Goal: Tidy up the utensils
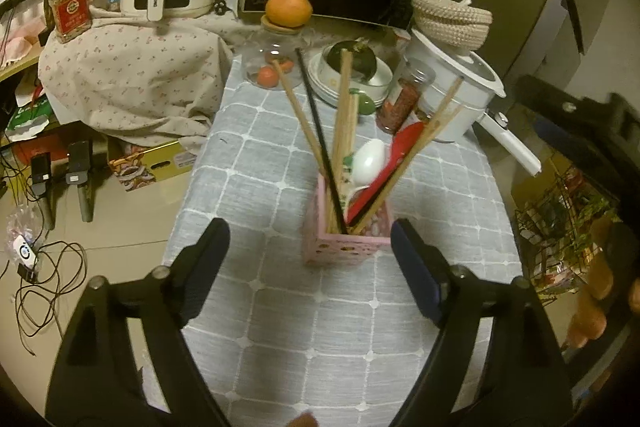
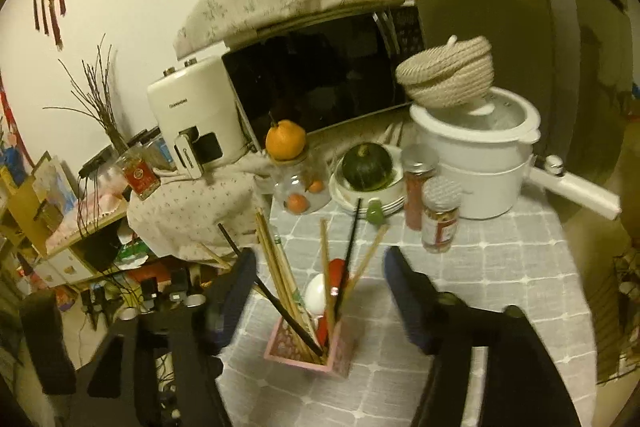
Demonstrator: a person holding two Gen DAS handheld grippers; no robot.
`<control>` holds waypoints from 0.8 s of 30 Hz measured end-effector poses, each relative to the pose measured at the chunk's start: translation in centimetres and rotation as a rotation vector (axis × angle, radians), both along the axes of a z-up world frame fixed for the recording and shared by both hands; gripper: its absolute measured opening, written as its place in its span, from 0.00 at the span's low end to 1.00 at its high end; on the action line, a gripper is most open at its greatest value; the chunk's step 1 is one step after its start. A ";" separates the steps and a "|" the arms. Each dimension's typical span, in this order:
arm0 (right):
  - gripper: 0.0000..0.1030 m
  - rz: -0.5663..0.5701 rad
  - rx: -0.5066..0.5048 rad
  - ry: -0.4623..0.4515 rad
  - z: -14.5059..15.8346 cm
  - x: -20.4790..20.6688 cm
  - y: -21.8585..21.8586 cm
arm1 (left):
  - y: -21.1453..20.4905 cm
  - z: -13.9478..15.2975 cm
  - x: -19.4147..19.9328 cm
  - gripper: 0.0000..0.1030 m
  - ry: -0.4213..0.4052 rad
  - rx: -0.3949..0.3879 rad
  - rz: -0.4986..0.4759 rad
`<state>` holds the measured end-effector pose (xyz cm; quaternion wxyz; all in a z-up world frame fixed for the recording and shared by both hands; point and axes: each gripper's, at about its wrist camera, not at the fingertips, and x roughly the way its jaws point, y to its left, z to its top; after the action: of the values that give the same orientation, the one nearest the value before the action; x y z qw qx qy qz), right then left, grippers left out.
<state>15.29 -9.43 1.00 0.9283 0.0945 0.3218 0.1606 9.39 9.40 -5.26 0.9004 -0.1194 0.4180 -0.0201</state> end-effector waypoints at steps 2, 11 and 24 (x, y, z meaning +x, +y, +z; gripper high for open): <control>0.81 -0.029 -0.003 -0.007 0.3 -1.0 -1.1 | -0.7 0.2 -0.5 0.81 0.000 0.006 -0.007; 1.00 -0.148 -0.036 -0.001 -0.3 -5.9 -7.1 | -4.0 2.2 -3.6 1.00 -0.078 0.080 -0.051; 1.00 -0.209 -0.214 0.008 -2.0 -10.4 -9.4 | -5.7 4.2 -6.1 1.00 -0.177 0.216 -0.014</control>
<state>4.91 -18.82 -1.00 0.9434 0.0285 0.3294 0.0274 3.29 3.73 -1.05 0.9412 -0.0167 0.3373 0.0083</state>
